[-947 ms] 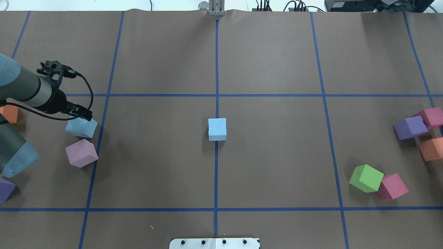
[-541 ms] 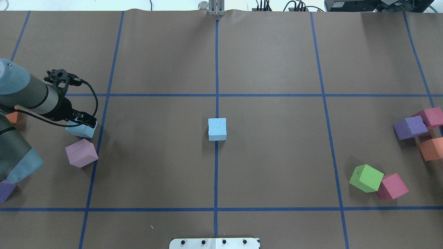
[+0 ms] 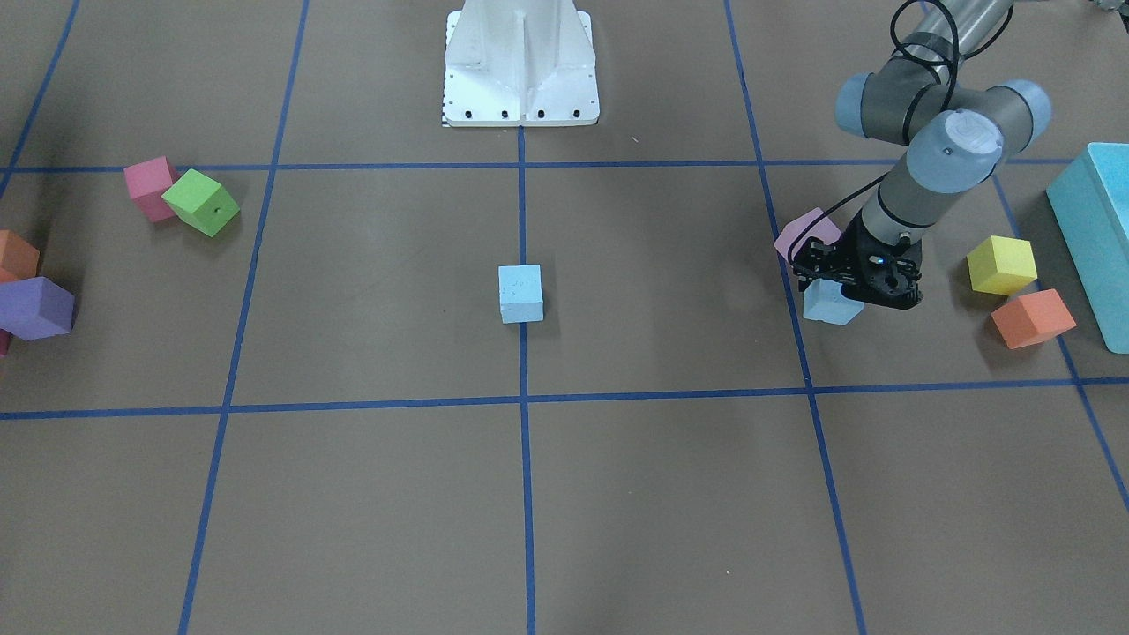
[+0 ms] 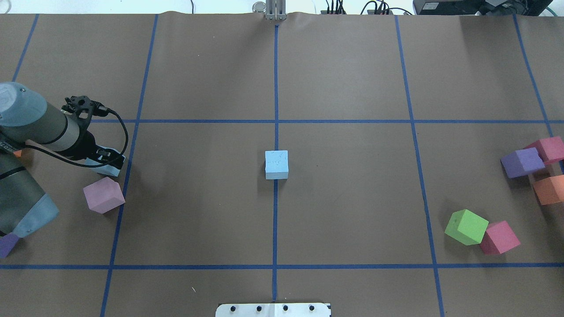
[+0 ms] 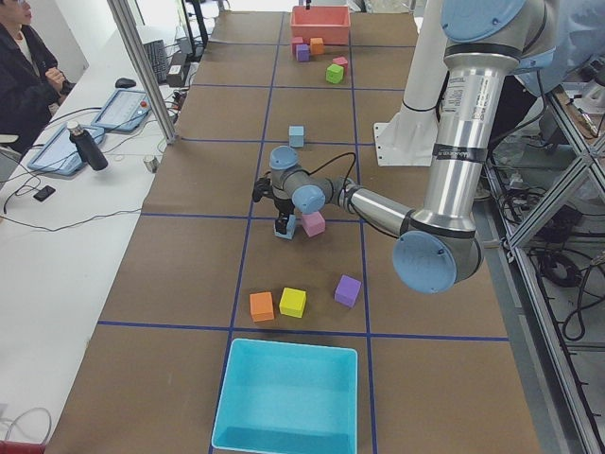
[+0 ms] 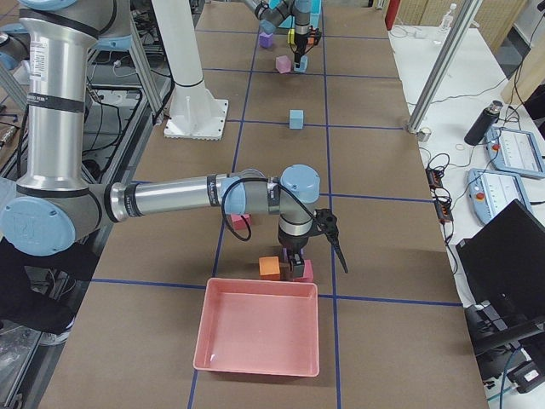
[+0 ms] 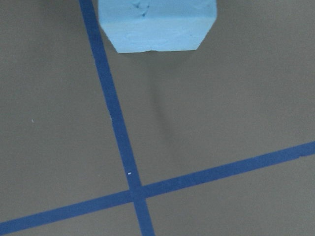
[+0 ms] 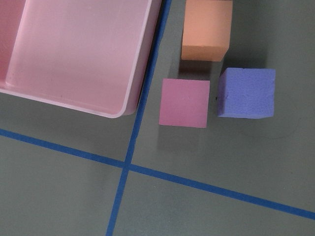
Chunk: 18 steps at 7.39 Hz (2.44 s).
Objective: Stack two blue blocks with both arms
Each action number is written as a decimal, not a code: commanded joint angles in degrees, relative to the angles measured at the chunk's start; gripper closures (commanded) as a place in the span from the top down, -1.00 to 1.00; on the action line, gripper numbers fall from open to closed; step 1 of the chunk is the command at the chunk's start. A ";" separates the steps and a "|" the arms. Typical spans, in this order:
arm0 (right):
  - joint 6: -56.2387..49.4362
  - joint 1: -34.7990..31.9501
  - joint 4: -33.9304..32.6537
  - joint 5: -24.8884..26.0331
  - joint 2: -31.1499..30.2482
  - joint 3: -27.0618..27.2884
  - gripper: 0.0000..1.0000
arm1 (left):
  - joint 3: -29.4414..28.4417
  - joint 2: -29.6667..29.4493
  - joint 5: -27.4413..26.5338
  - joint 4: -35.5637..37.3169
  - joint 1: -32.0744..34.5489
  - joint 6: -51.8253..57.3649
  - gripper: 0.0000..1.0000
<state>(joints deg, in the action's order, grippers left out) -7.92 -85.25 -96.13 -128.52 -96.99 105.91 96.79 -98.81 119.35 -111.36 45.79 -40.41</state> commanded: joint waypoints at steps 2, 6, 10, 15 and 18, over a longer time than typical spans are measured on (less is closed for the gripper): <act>0.01 0.00 -0.02 -0.33 -0.04 -0.09 1.00 | 0.50 -0.16 0.01 0.00 0.00 0.06 -1.00; 0.01 0.00 -0.02 -0.33 -0.04 -0.18 1.00 | 4.62 -9.16 0.28 8.20 0.09 -10.07 -1.00; 0.01 0.00 0.07 -0.15 -0.04 -0.27 1.00 | 5.87 -27.99 -5.69 27.15 -9.82 -28.55 -1.00; 0.28 0.00 -0.02 -0.24 -0.04 -0.27 1.00 | -5.63 -41.19 -10.79 27.16 -15.37 -33.16 -1.00; 0.36 0.00 -0.02 -0.33 -0.04 -0.27 1.00 | -12.76 -46.47 -10.80 26.90 -15.47 -32.63 -0.82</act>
<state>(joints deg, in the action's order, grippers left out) -7.57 -85.25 -96.15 -128.84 -97.03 105.64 86.02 -143.82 108.58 -84.38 30.43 -73.34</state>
